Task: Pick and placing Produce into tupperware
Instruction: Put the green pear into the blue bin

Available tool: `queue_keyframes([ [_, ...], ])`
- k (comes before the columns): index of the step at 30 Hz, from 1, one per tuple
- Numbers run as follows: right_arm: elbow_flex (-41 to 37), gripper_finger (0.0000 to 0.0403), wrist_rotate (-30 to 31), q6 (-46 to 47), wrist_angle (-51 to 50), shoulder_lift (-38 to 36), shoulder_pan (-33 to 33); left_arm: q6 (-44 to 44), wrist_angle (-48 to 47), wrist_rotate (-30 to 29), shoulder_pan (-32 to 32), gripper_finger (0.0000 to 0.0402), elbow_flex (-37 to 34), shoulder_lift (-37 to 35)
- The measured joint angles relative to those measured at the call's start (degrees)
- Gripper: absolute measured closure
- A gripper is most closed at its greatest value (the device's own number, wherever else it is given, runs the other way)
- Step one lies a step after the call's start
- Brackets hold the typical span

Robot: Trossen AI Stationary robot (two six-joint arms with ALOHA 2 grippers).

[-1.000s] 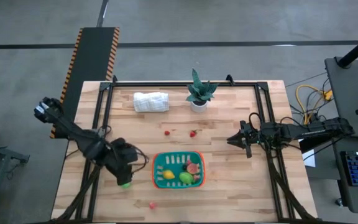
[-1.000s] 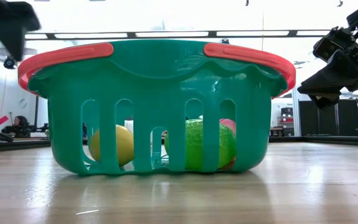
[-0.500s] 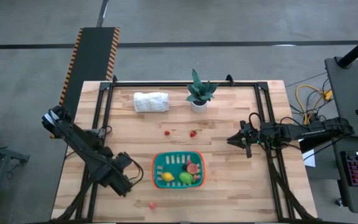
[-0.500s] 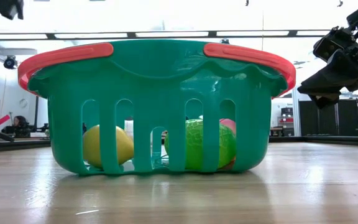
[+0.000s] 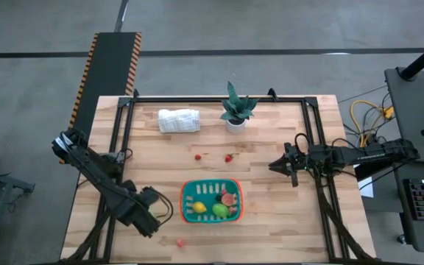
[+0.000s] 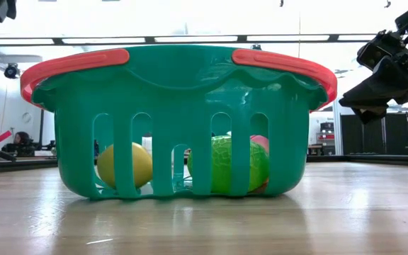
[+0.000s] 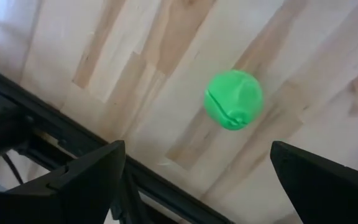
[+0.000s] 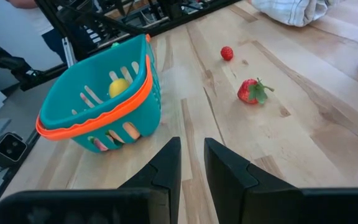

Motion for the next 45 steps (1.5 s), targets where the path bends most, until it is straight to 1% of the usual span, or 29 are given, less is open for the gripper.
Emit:
queue_keyframes([
  [2, 0.0, 0.0339, 0.0, 0.0, 0.0, 0.0, 0.0, 0.8, 0.1, 0.0, 0.0, 0.0016, -0.2, 0.0],
  [10, 0.0, 0.0339, 0.0, 0.2, 0.0, 0.0, 0.0, 8.6, 0.2, -0.1, -0.1, 0.0016, -0.4, 1.6],
  [17, 0.0, 0.0339, 0.0, 0.7, 0.0, 0.0, 0.0, 13.2, 1.9, -0.5, -0.5, 0.0016, -0.4, 4.3],
  [26, 0.0, 0.0339, 0.0, 0.8, 0.2, 0.0, 0.0, 22.3, 2.1, -0.5, -1.6, 0.0016, -1.0, 9.1],
  [34, 0.0, 0.0339, 0.0, 0.8, 0.1, 0.0, 0.0, 23.2, 4.3, -1.4, -1.6, 0.0016, -1.4, 10.0],
  [45, 0.0, 0.0339, 0.0, 0.7, 0.0, 0.0, 0.0, 26.6, 12.2, -2.2, -1.6, 0.0016, -2.8, 9.9],
])
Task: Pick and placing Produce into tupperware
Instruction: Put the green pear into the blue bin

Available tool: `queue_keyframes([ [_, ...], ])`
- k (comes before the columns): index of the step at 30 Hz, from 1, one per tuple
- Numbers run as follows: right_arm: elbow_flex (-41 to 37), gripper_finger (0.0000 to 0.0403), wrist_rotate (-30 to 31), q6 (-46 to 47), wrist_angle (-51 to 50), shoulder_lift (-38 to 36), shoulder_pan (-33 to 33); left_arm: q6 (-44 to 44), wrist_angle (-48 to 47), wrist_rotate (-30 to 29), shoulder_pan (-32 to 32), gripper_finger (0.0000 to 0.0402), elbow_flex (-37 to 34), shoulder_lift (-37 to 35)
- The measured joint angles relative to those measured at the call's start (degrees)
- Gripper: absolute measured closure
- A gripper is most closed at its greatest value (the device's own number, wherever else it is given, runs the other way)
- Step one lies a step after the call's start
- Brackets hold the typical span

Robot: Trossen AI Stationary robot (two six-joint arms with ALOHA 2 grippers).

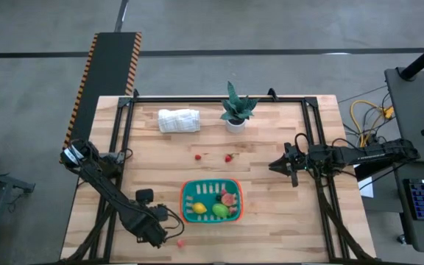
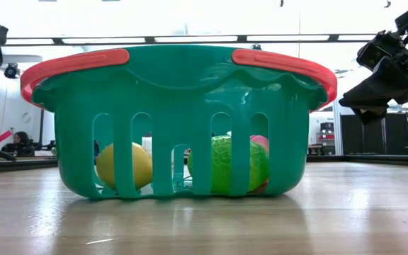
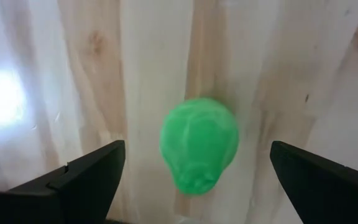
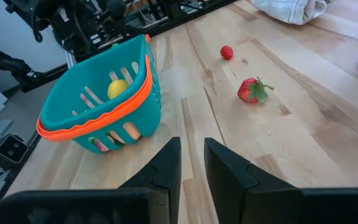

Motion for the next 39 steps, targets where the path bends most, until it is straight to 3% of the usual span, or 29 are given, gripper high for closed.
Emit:
queue_keyframes([
  [16, 0.0, 0.0339, 0.0, 0.0, 0.0, 0.0, 0.0, 1.0, 7.5, -0.4, 0.0, 0.0016, -6.7, 0.0],
  [32, 0.0, 0.0339, 0.0, 0.0, 0.0, 0.0, 0.0, -2.5, 10.3, -0.7, 0.5, 0.0016, -8.8, 0.0],
  [39, 0.0, 0.0339, 0.0, 0.0, 0.0, 0.0, 0.0, -2.2, 10.9, -0.6, 0.4, 0.0061, -8.8, 0.0],
])
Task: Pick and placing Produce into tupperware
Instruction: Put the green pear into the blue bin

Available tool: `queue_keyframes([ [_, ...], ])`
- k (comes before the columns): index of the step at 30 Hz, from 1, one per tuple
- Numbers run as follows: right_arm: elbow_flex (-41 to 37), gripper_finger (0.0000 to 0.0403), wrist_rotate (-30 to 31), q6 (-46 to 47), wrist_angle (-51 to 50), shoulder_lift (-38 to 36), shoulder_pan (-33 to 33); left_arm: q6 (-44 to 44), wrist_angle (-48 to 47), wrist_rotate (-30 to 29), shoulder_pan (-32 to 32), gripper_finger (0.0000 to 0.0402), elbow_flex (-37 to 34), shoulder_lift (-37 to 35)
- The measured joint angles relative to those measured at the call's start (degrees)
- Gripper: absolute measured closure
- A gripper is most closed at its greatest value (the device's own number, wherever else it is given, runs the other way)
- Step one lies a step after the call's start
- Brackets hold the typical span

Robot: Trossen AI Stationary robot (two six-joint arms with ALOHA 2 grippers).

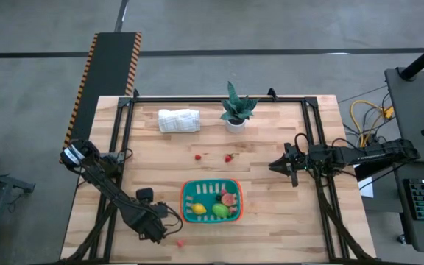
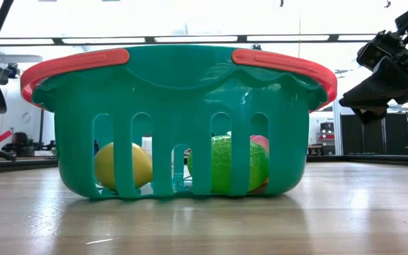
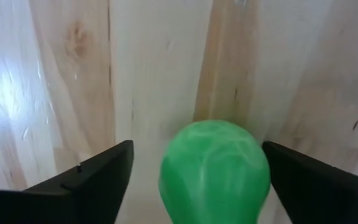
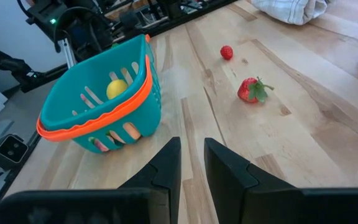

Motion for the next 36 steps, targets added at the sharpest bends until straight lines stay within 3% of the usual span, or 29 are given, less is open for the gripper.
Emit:
queue_keyframes([
  [8, 0.0, 0.0339, 0.0, 0.0, 0.0, 0.0, 0.0, 1.2, 0.9, -0.1, 0.0, 0.0142, -0.1, 0.0],
  [15, 0.0, 0.0339, 0.0, 0.0, 0.0, 0.0, 0.0, 1.2, 1.0, -0.3, 0.0, 0.0185, -0.1, 0.0],
  [36, 0.0, 0.0339, 0.0, 0.0, 0.0, 0.0, 0.0, 1.7, 0.8, 2.0, 0.0, 0.0187, 0.0, -0.2],
])
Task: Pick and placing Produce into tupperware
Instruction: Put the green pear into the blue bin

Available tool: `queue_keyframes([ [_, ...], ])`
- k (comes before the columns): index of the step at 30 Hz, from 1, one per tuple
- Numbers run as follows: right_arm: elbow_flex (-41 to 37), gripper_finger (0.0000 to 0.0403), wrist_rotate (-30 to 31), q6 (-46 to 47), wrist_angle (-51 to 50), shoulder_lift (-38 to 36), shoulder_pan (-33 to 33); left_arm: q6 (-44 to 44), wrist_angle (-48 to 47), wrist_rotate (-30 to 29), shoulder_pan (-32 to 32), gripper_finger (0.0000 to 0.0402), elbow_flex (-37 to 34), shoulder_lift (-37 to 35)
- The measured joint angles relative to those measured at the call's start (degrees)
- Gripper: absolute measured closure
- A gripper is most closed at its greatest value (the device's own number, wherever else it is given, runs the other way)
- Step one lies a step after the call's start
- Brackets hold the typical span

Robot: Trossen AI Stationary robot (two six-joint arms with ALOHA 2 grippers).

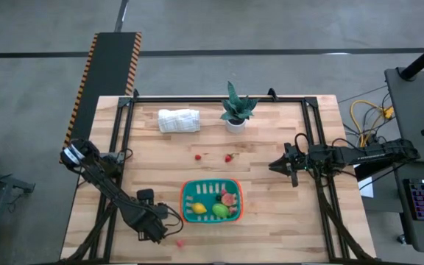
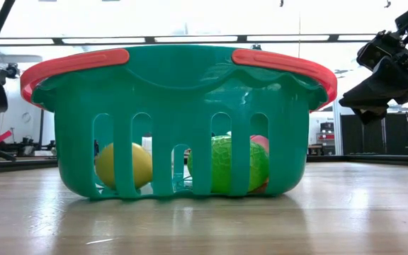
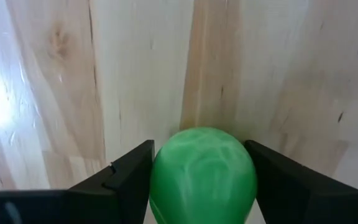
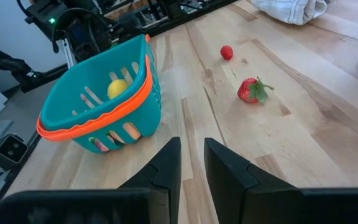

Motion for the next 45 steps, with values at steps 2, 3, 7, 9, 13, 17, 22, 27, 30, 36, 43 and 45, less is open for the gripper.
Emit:
queue_keyframes([
  [2, 0.0, 0.0339, 0.0, 0.0, 0.0, 0.0, 0.0, 0.2, -0.5, 0.4, 0.0, 0.0187, 0.2, -0.4],
  [3, 0.0, 0.0339, 0.0, 0.0, 0.0, 0.0, 0.0, 0.8, -0.6, 0.5, 0.0, 0.0187, 0.4, -0.7],
  [7, 0.0, 0.0339, 0.0, 0.0, 0.0, 0.0, 0.0, 1.4, -1.5, 0.7, 0.1, 0.0187, 1.5, -2.5],
  [9, 0.0, 0.0339, 0.0, 0.0, 0.0, 0.0, 0.0, 1.4, -2.6, 0.7, 0.3, 0.0187, 2.1, -3.8],
  [13, 0.0, 0.0339, 0.0, 0.0, 0.0, 0.0, 0.0, 1.3, -3.9, -1.7, 0.8, 0.0187, 2.7, -6.9],
  [17, 0.0, 0.0339, 0.0, 0.0, 0.0, 0.0, 0.0, 1.3, -3.5, -4.7, 1.9, 0.0187, 3.0, -10.6],
  [22, 0.0, 0.0339, 0.0, 0.0, 0.0, 0.0, 0.0, 2.8, -2.4, -10.9, 2.4, 0.0187, 3.1, -15.5],
  [27, 0.0, 0.0339, 0.0, 0.0, 0.0, 0.0, 0.0, 8.3, 2.7, -18.5, 2.7, 0.0187, 3.1, -19.7],
  [30, 0.0, 0.0339, 0.0, 0.0, 0.0, 0.0, 0.0, 13.7, 7.3, -23.8, 3.5, 0.0187, 3.1, -21.5],
  [36, 0.0, 0.0339, 0.0, 0.0, -0.1, 0.0, 0.0, 25.6, 16.6, -26.0, 7.0, 0.0187, 3.1, -22.2],
  [43, 0.0, 0.0339, 0.0, -0.1, -0.1, 0.0, 0.0, 37.1, 22.9, -25.1, 12.2, 0.0187, 3.0, -20.2],
  [45, 0.0, 0.0339, 0.0, -0.1, -0.1, 0.0, 0.0, 39.9, 24.8, -23.4, 13.9, 0.0187, 3.0, -19.4],
])
